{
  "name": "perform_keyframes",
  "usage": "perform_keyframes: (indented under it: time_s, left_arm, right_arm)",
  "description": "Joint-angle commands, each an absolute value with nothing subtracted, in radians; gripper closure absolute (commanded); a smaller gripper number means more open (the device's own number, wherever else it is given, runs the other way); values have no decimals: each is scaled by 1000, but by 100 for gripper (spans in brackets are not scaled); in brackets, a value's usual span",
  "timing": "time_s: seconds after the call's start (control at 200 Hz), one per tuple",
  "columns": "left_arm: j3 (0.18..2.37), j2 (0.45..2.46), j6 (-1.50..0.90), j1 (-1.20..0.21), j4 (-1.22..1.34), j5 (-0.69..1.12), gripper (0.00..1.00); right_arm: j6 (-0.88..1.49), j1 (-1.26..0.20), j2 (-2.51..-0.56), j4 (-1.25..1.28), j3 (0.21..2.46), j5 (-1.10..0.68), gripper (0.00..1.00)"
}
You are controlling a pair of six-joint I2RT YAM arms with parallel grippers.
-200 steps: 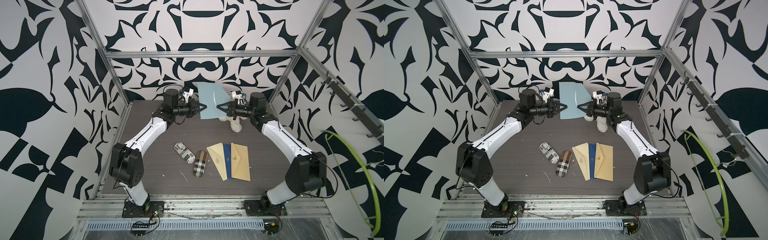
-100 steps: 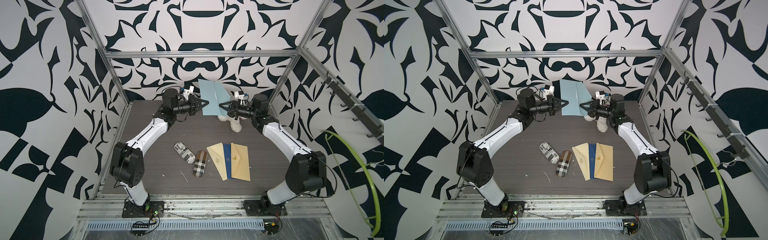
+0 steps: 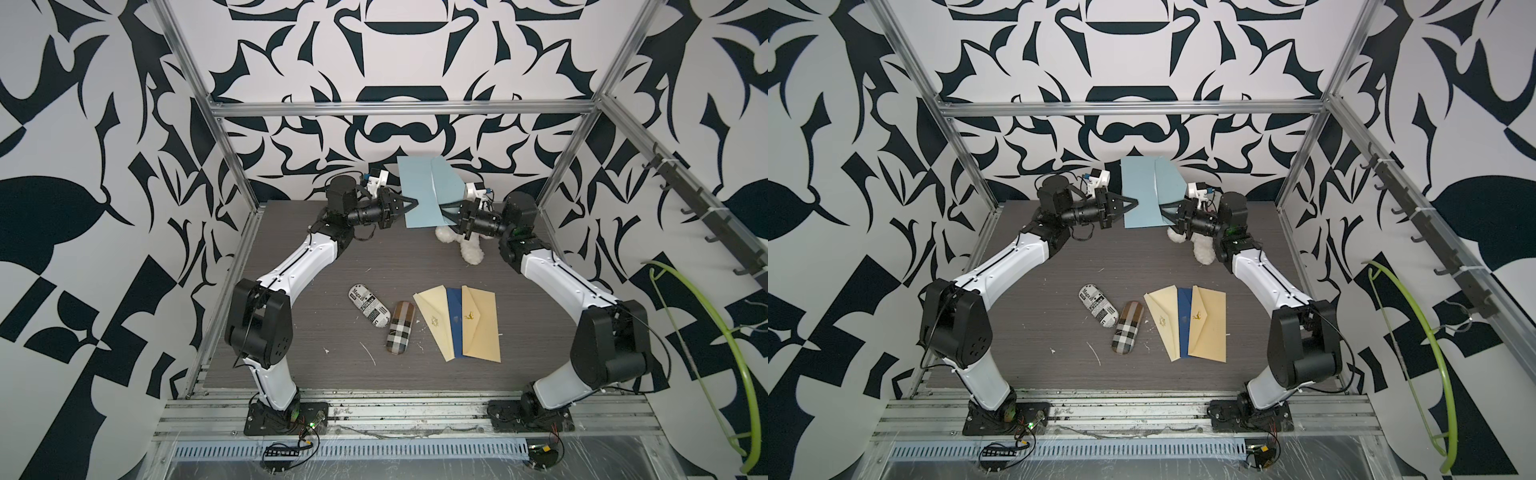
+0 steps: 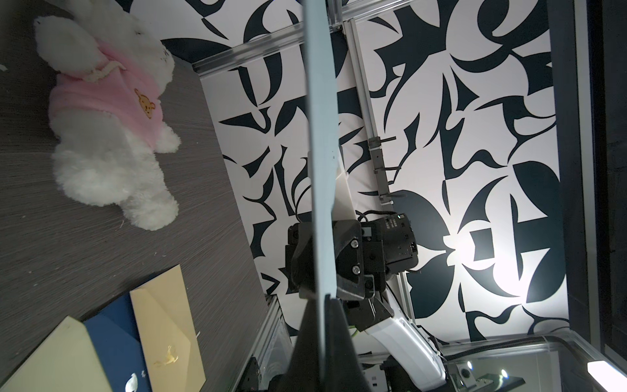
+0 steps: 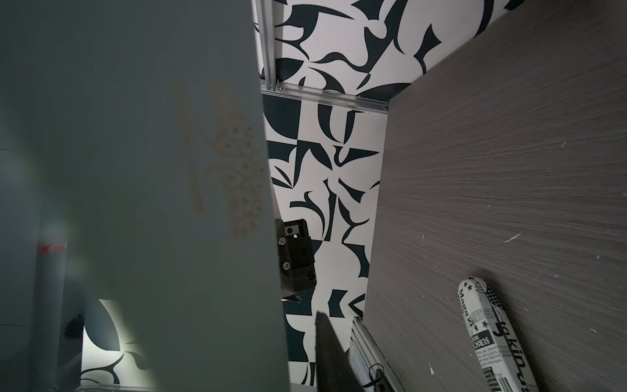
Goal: Take the letter paper out of the envelope
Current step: Adjust the envelope.
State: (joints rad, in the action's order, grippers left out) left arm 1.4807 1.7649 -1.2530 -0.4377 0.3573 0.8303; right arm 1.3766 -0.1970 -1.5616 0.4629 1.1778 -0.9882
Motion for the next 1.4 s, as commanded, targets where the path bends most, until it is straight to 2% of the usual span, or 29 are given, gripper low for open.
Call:
perform_keyframes:
  time_s: [0.0,0.105,0.22,0.285,0.35,0.4,0.485,0.57,0.685,0.855,0.94,1.069,1.149,1.254,1.394]
  left_arm:
    - [1511,1778,-1239,-433,384,839,100]
    - [1516,1779,-1220,-433,358,843,100]
    - [1525,1779,-1182,-433,290,845,100]
    - [1541,1779,-1142,-432,220,840,74]
    - [1555,1767,-1084,-433,111,799,49]
    - [1578,1750,-1015,-432,-23,734,41]
    - [1650,1728,-885,-433,-314,556,33]
    - [1694,1701,-841,-437,-442,415,32]
    - [1762,1711,-825,-463,-486,394,33]
    - [1871,1782,-839,-522,-500,433,50]
    - [1928,1811,-837,-550,-513,432,58]
    - [2018,1851,-793,-568,-637,377,63]
    - [2050,1859,-771,-568,-717,328,70]
    - [2037,1840,-760,-568,-737,280,73]
    - [2012,1834,-761,-571,-729,277,72]
  right_arm:
    - [1399,-207,-1528,536,1177,-1020,88]
    - [1399,-207,-1529,529,1179,-1013,100]
    - [1395,-207,-1528,524,1184,-1003,100]
    - [1371,-207,-1525,503,1193,-999,100]
    - [1268,-206,-1509,381,1217,-987,100]
    - [1116,-206,-1489,198,1256,-959,100]
    - [806,-205,-1463,-164,1342,-833,100]
    - [545,-219,-1457,-421,1411,-634,100]
    - [311,-292,-1428,-488,1412,-361,100]
    - [61,-476,-1430,-477,1427,-7,100]
    - [3,-530,-1432,-445,1424,76,100]
    - [-57,-590,-1448,-442,1447,153,100]
    - [-80,-610,-1453,-442,1459,175,100]
    - [-89,-623,-1456,-445,1466,176,100]
    - [-87,-629,-1457,-454,1473,170,100]
